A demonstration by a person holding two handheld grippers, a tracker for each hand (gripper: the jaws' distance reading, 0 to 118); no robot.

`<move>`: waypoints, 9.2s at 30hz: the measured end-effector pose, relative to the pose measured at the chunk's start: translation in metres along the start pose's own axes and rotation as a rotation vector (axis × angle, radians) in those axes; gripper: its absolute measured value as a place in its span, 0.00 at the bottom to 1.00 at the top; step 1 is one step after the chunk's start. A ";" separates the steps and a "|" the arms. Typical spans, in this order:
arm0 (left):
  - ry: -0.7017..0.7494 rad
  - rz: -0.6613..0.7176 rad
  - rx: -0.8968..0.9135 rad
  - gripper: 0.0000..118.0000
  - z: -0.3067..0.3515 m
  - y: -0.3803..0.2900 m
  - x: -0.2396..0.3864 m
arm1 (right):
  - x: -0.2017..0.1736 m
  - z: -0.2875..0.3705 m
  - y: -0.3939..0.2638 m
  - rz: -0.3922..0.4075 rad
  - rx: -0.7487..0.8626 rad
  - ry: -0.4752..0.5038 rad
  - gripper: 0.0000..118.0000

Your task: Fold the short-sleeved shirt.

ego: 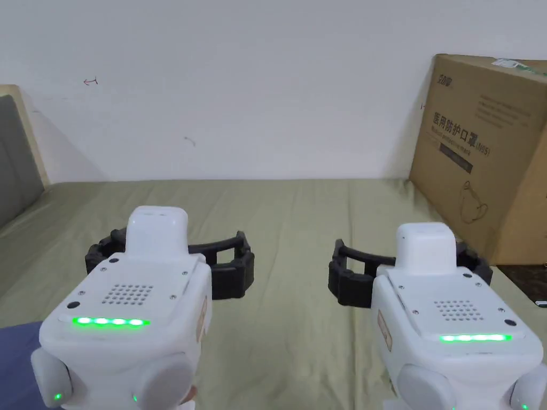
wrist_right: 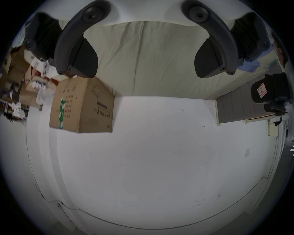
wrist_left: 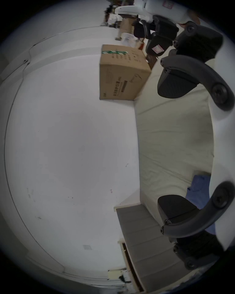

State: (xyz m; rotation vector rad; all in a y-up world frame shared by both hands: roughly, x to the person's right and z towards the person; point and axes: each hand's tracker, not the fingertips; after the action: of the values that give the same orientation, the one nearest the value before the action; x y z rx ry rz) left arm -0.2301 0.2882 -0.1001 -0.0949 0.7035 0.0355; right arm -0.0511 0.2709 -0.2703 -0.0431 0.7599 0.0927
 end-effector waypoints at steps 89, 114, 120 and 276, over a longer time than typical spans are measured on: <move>0.608 0.092 -0.213 0.00 0.098 -0.050 -0.199 | -0.239 -0.033 -0.015 0.067 -0.164 0.589 0.00; 0.402 0.290 -1.032 0.74 -0.076 -0.243 -0.237 | -0.208 -0.072 -0.070 0.085 -0.395 0.483 0.00; 0.465 0.312 -0.996 0.04 -0.075 -0.231 -0.240 | -0.205 -0.075 -0.074 0.056 -0.424 0.481 0.00; 0.166 0.030 -0.323 0.00 -0.169 0.158 -0.185 | 0.280 -0.189 0.158 -0.345 -0.436 -0.196 0.03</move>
State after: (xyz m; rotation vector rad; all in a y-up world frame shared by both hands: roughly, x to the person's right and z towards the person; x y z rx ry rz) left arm -0.4904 0.4283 -0.1206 -0.4003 0.8607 0.1721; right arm 0.0053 0.4339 -0.6007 -0.5705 0.5167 -0.0668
